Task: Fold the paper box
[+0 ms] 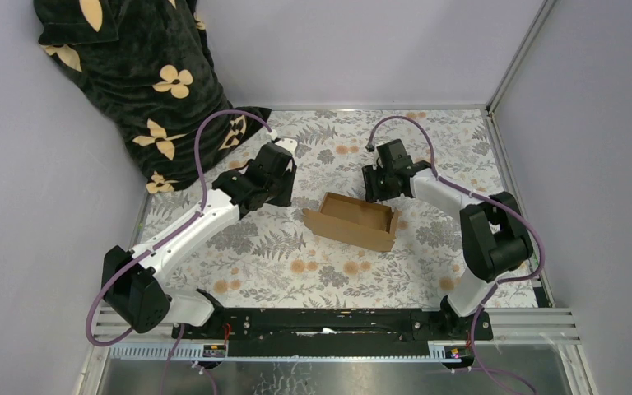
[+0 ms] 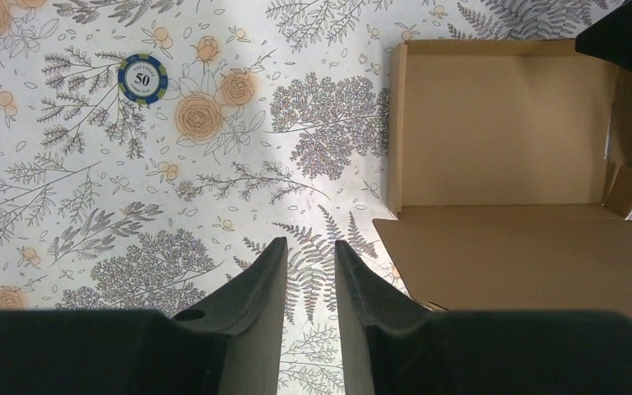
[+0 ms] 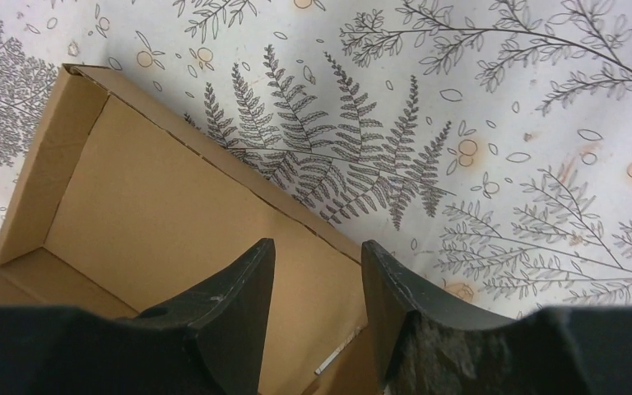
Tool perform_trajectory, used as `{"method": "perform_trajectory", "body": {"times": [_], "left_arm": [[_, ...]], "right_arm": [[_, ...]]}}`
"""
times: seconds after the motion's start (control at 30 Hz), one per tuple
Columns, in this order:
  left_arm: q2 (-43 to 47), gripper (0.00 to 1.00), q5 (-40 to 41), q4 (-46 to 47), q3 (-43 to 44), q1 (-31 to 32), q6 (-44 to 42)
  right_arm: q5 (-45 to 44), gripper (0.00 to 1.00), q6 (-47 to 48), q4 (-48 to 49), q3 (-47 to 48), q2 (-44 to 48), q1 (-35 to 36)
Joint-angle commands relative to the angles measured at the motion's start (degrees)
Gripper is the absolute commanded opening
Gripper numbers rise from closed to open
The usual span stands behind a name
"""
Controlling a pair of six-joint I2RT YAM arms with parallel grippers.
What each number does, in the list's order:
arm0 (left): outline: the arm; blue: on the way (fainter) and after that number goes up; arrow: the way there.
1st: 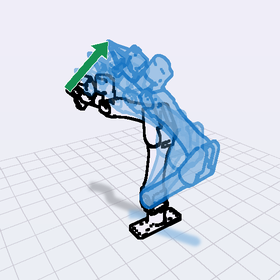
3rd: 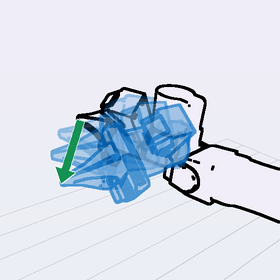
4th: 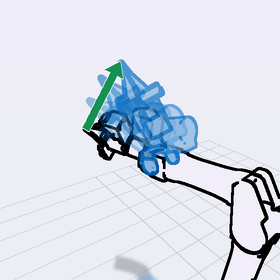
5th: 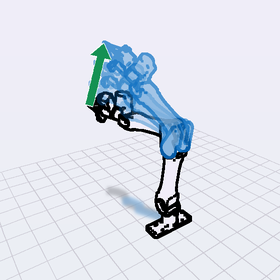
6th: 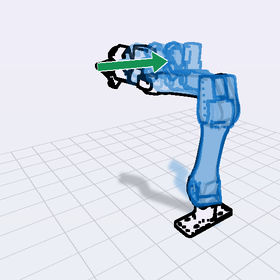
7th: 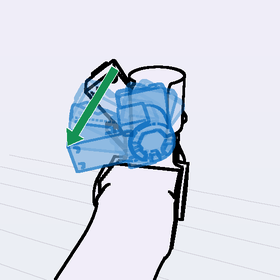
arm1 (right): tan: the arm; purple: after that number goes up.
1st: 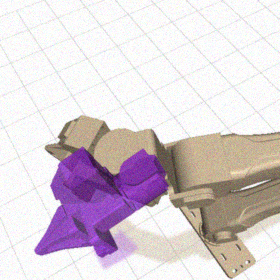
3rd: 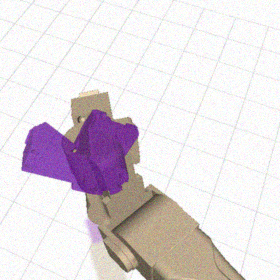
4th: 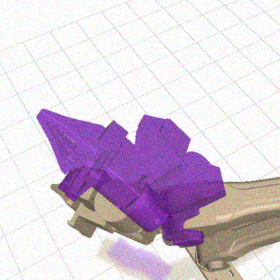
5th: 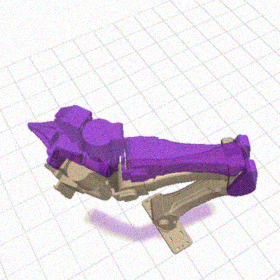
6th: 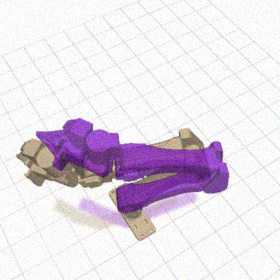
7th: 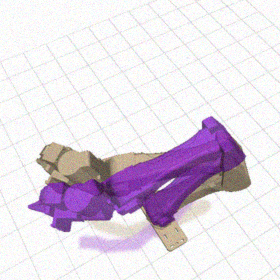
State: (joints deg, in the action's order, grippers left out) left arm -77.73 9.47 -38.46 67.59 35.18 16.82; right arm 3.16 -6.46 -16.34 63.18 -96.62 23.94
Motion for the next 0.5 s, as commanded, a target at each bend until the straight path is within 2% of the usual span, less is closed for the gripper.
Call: {"method": "perform_trajectory", "body": {"times": [0.0, 0.17, 0.47], "left_arm": [[-0.5, 0.34, -0.52, -0.74, 0.57, -0.47, -0.27], [-0.64, 0.34, -0.28, -0.74, 0.47, -0.46, -0.38], [-1.49, 0.34, -1.29, -0.65, 0.34, -0.4, 0.14]], "right_arm": [[4.69, 0.51, 3.65, 0.13, 3.57, -2.48, -0.19], [3.63, 0.51, 3.58, -1.15, 4.82, -5.05, 0.03], [-13.17, 0.38, -5.08, -3.81, 2.89, -3.98, 0.49]]}}
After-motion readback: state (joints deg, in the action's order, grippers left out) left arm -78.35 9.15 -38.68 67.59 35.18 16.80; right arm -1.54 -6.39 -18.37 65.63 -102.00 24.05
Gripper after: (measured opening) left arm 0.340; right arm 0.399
